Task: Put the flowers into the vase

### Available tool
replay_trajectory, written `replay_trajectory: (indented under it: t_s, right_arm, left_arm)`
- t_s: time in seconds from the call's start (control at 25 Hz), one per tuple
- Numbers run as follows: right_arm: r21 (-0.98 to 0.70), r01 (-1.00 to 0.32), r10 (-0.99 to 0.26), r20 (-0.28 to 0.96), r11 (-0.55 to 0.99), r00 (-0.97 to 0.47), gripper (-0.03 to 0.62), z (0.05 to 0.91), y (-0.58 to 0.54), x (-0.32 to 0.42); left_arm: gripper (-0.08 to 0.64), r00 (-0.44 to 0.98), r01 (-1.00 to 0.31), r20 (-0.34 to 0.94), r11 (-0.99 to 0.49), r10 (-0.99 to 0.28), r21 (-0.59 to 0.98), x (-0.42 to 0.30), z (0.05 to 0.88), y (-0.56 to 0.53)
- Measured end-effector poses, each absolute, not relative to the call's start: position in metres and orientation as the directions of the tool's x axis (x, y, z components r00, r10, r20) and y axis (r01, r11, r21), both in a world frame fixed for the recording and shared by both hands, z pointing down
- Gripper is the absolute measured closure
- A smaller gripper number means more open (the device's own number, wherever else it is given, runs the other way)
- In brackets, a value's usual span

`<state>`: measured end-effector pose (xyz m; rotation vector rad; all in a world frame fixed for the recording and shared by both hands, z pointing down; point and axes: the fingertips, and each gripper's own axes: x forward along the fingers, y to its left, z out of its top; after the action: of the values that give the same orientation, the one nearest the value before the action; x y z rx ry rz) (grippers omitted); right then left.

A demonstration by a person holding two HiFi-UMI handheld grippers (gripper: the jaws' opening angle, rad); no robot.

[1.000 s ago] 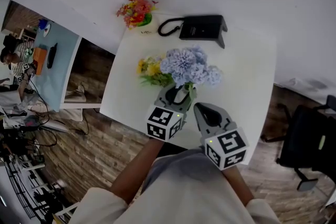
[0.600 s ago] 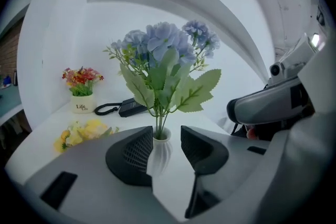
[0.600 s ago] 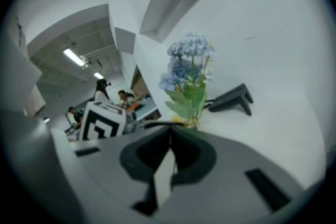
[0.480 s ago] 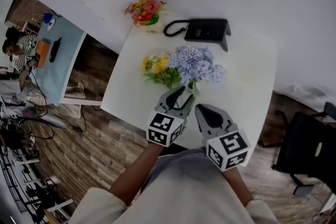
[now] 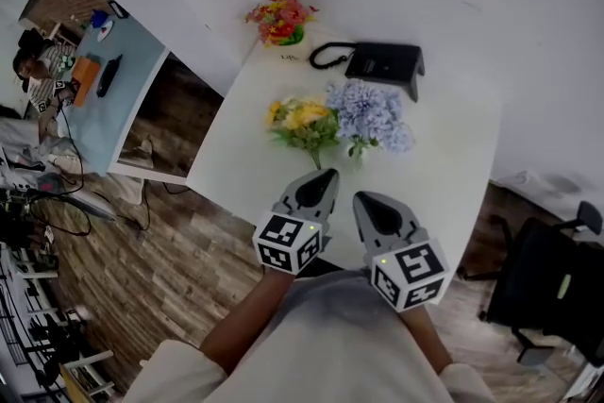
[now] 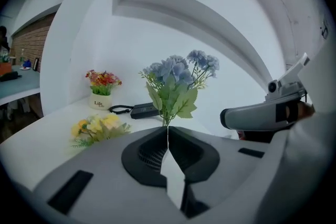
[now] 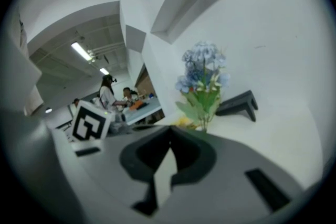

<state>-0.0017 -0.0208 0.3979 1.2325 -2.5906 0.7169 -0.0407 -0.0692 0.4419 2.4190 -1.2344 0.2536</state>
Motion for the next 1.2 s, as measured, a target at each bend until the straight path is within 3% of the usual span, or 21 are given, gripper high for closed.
replay_trajectory:
  t_s: [0.6, 1.2]
  right_arm:
    - [-0.285, -0.744, -0.664, 0.336, 0.604, -0.668, 0.569, 0.384, -0.008, -0.013]
    - [-0.282, -0.725, -0.645, 0.332, 0.628, -0.688, 0.569, 0.382, -0.002, -0.022]
  left_arm:
    - [0.546, 0.541, -0.823, 0.259, -0.439, -0.800, 0.362, -0.071, 0.398, -0.036]
    - [0.546, 0.509, -0.846, 0.287, -0.409, -0.811, 0.342, -0.080, 0.398, -0.022]
